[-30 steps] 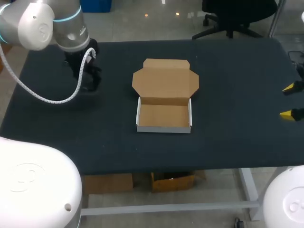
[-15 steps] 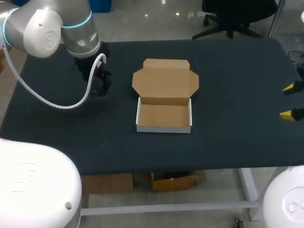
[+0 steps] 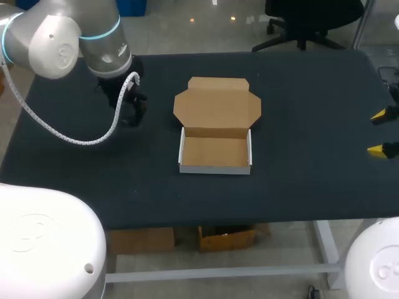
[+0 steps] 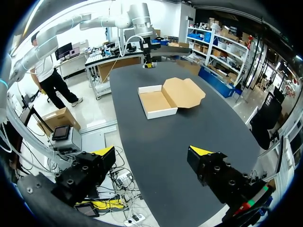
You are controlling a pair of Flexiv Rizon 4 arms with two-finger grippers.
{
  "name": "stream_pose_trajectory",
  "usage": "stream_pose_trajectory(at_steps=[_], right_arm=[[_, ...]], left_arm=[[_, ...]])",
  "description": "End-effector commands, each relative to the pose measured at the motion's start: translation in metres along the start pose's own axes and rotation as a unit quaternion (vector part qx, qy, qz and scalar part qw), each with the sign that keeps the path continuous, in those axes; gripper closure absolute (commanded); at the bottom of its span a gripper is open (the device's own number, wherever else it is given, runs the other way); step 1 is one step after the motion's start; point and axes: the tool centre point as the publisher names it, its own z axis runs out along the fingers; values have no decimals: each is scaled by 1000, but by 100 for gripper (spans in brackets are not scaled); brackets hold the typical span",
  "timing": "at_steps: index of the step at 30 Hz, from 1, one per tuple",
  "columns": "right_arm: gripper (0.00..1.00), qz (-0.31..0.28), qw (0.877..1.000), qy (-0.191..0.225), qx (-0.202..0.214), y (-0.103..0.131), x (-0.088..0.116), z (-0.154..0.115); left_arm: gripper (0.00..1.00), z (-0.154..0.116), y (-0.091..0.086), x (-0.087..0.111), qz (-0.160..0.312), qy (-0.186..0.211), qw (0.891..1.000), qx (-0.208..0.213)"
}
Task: Assemble the packaging by folding the flat box into shape, placing the metal phone stand inside, and closing the box properly
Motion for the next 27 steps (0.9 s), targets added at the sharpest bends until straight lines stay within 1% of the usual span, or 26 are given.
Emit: stream_pose_trajectory(at_steps=[1, 9, 13, 17, 27], right_arm=[[0, 0, 1000, 1, -1, 0, 0, -1], [0, 0, 1000, 1, -1, 0, 0, -1], [0, 0, 1000, 1, -1, 0, 0, -1], [0, 0, 1000, 1, -1, 0, 0, -1], [0, 0, 1000, 1, -1, 0, 0, -1]], left_arm=[[100, -1, 0, 1, -1, -3, 1000, -1], [100, 0, -1, 0, 0, -2, 1000, 0], [100, 2, -5, 7, 5, 2, 1000, -1], [100, 1, -7, 21, 16, 4, 1000, 4], [100, -2, -13, 65, 53, 2, 999, 14]])
